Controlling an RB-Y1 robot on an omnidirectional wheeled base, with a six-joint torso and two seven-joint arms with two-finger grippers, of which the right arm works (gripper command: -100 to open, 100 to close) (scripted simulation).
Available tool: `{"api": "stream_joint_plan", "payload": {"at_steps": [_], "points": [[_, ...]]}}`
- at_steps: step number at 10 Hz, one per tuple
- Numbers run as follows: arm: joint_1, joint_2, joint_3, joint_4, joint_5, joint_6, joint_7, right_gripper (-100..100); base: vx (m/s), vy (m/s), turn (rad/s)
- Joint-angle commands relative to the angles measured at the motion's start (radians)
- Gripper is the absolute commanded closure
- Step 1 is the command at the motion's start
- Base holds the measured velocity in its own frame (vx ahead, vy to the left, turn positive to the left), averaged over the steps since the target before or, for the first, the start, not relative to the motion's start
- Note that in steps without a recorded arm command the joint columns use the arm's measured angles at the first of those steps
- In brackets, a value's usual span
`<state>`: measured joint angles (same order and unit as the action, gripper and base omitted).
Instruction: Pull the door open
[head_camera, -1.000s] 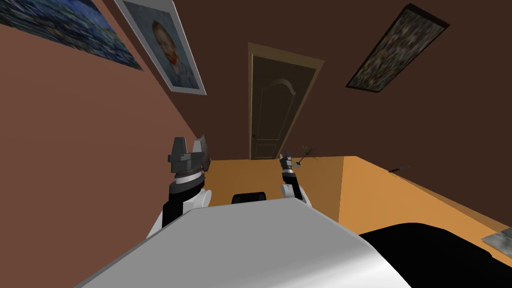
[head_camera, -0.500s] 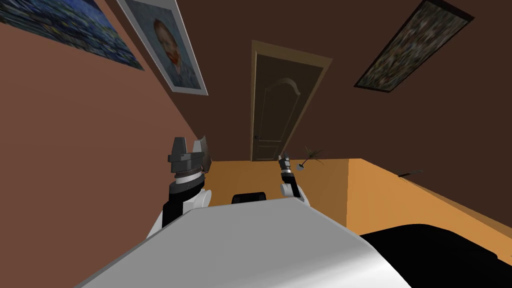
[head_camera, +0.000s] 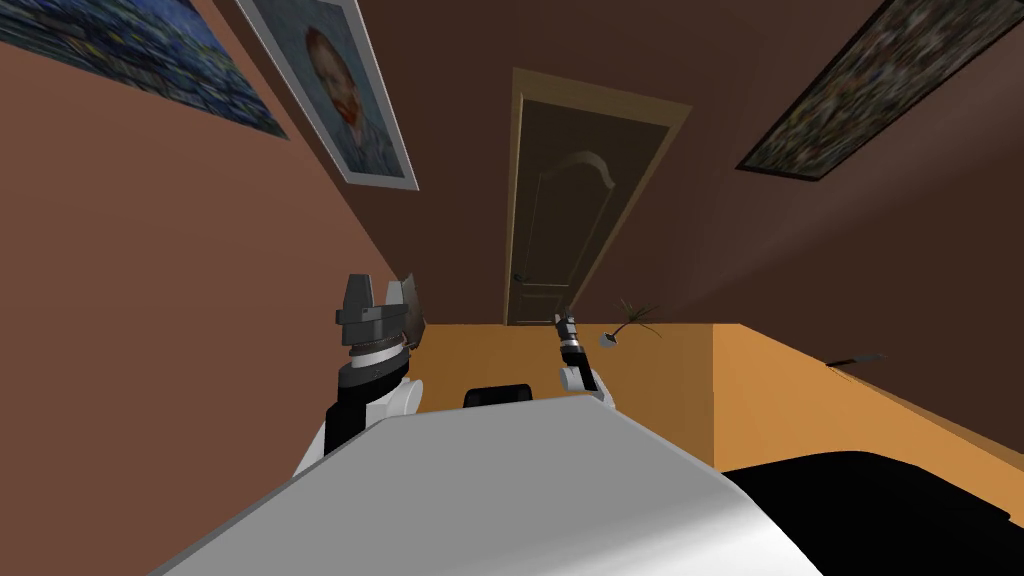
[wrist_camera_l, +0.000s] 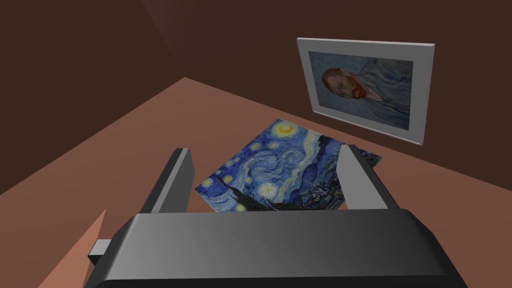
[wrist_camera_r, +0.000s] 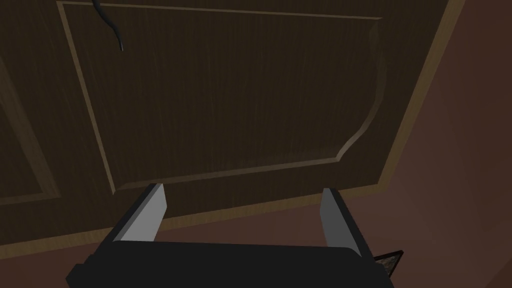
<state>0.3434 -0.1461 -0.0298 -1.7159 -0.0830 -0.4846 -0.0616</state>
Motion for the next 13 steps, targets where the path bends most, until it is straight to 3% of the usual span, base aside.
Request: {"api": "stream_joint_plan", "payload": {"at_steps": [1,13], "points": [[-0.012,-0.007,0.004,0.037,-0.010,-0.009,0.006,-100,0.104,0.040,0.045],[-0.110,-0.069,0.022,0.298,-0.087,-0.054,0.041,-100,0.104,0.033,0.039]]}}
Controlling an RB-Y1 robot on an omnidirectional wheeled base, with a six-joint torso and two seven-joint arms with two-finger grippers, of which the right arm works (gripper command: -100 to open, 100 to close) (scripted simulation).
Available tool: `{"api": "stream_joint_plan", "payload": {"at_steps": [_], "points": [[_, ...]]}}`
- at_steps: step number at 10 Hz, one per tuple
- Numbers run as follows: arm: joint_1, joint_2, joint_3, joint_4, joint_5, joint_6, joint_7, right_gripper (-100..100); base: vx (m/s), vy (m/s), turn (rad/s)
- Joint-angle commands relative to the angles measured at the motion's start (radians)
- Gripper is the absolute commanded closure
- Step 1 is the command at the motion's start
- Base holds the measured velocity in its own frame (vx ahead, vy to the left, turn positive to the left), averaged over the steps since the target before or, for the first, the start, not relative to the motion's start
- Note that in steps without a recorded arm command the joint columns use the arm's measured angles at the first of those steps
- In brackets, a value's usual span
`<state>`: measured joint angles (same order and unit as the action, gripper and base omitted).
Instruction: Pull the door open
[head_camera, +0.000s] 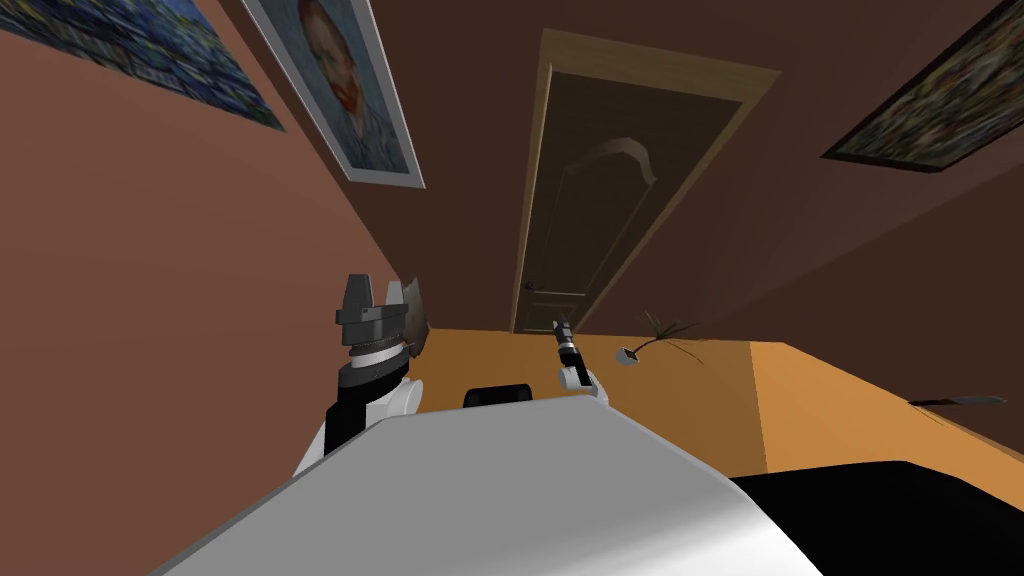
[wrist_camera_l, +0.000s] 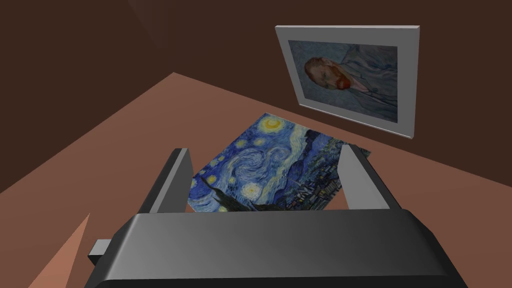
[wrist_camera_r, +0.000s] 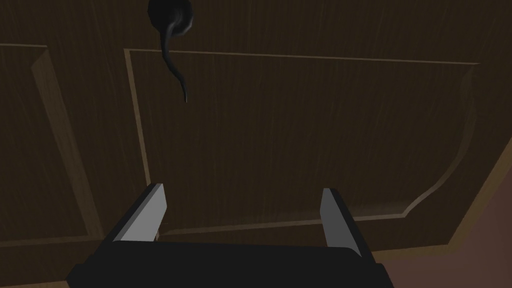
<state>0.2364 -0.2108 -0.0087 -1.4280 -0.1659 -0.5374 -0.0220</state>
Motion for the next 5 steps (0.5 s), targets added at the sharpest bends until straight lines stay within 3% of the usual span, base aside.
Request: {"api": "stream_joint_plan", "payload": {"at_steps": [1,5], "points": [[-0.011,-0.008,0.002,0.031,-0.010,-0.005,0.004,-100,0.093,0.026,0.041],[-0.041,-0.026,0.008,0.111,-0.034,-0.019,0.015,-100,0.102,0.021,0.036]]}}
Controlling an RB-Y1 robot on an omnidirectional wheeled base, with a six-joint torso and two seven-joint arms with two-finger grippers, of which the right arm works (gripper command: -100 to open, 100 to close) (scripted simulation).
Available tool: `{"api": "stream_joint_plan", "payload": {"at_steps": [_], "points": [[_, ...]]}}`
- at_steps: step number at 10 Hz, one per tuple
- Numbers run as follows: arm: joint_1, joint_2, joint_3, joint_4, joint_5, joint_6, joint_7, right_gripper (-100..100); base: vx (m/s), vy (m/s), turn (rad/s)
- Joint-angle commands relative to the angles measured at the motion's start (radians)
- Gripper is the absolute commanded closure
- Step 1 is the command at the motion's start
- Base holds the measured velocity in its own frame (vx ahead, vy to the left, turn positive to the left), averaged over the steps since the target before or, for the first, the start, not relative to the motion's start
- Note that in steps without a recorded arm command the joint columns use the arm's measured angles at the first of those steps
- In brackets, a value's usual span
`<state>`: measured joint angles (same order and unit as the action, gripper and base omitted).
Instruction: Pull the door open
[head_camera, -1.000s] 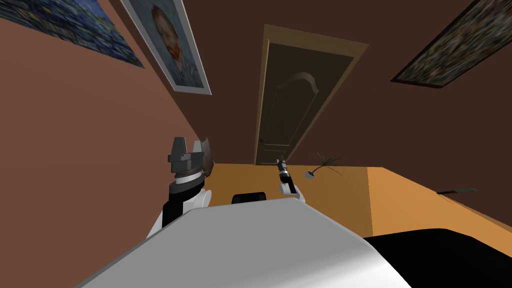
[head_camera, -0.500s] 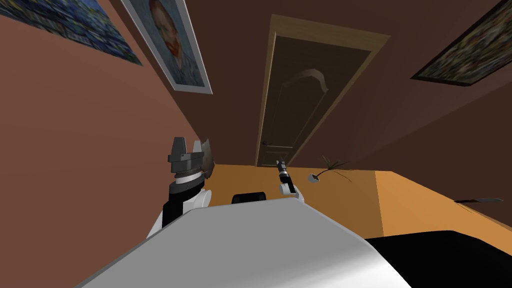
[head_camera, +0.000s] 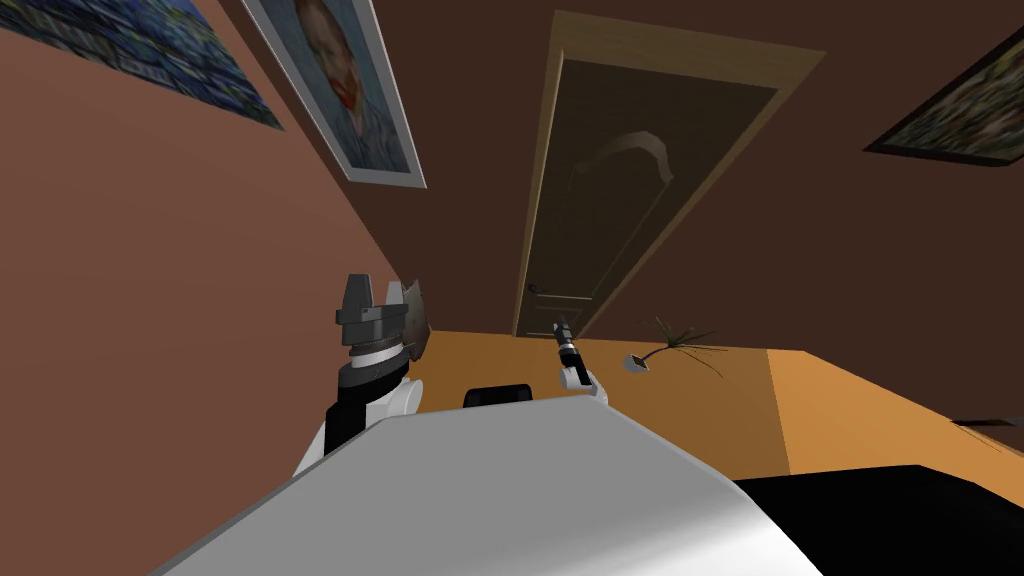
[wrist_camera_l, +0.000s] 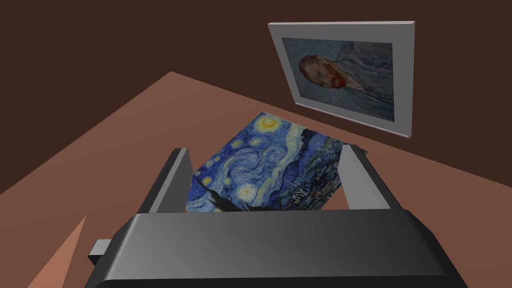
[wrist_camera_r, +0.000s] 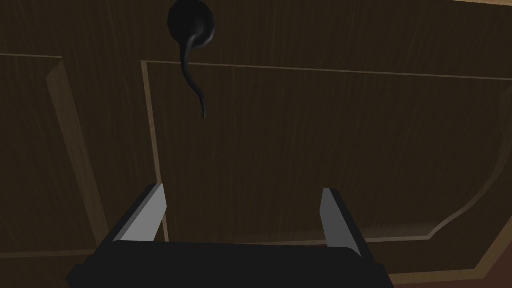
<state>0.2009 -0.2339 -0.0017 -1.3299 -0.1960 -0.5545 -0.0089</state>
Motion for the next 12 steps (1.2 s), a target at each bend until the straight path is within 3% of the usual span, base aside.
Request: {"api": "stream_joint_plan", "payload": {"at_steps": [1,4,12], "points": [[-0.012,-0.007,0.002,0.031,-0.009,-0.005,0.004,-100,0.106,0.016,0.037],[-0.040,-0.023,0.007,0.104,-0.031,-0.018,0.014,-100,0.115,0.028,0.039],[-0.093,-0.053,0.016,0.245,-0.073,-0.042,0.032,-100,0.128,0.012,0.034]]}}
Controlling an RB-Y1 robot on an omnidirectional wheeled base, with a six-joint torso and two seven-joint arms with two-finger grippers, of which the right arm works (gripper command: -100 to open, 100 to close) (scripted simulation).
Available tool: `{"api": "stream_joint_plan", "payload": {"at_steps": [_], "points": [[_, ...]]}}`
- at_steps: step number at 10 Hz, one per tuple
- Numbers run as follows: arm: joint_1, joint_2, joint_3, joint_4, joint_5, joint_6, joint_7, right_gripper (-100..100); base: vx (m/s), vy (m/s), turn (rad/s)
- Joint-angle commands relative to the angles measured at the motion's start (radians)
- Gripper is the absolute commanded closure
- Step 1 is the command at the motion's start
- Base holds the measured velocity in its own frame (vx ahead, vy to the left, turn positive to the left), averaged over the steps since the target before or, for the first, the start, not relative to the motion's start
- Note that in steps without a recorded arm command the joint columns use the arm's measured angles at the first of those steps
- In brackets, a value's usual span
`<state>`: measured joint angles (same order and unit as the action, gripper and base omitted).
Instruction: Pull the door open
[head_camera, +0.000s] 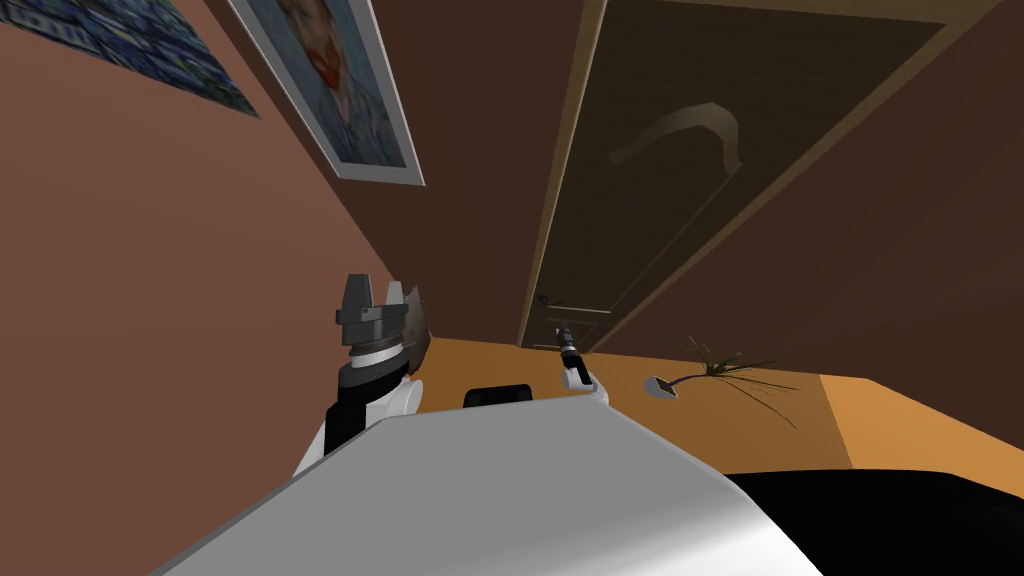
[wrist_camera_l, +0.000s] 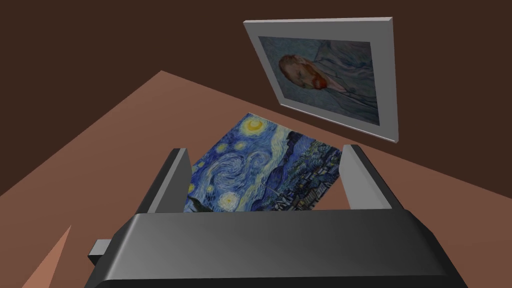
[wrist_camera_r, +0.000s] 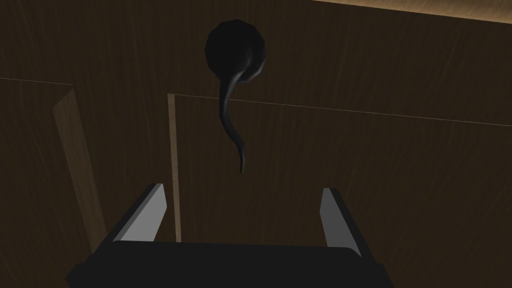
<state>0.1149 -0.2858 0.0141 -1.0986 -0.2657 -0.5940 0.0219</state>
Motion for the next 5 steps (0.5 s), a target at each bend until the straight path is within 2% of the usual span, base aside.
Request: {"api": "stream_joint_plan", "payload": {"at_steps": [1,3,4,5], "points": [[-0.013,-0.005,0.002,0.031,-0.008,-0.006,0.004,-100,0.133,0.002,0.027],[-0.029,-0.014,0.005,0.074,-0.021,-0.013,0.010,-100,0.167,0.026,0.043],[-0.028,-0.012,0.004,0.069,-0.017,-0.014,0.007,-100,0.081,0.012,0.007],[-0.027,-0.028,-0.008,0.091,-0.024,-0.027,-0.008,-100,0.138,0.020,0.106]]}}
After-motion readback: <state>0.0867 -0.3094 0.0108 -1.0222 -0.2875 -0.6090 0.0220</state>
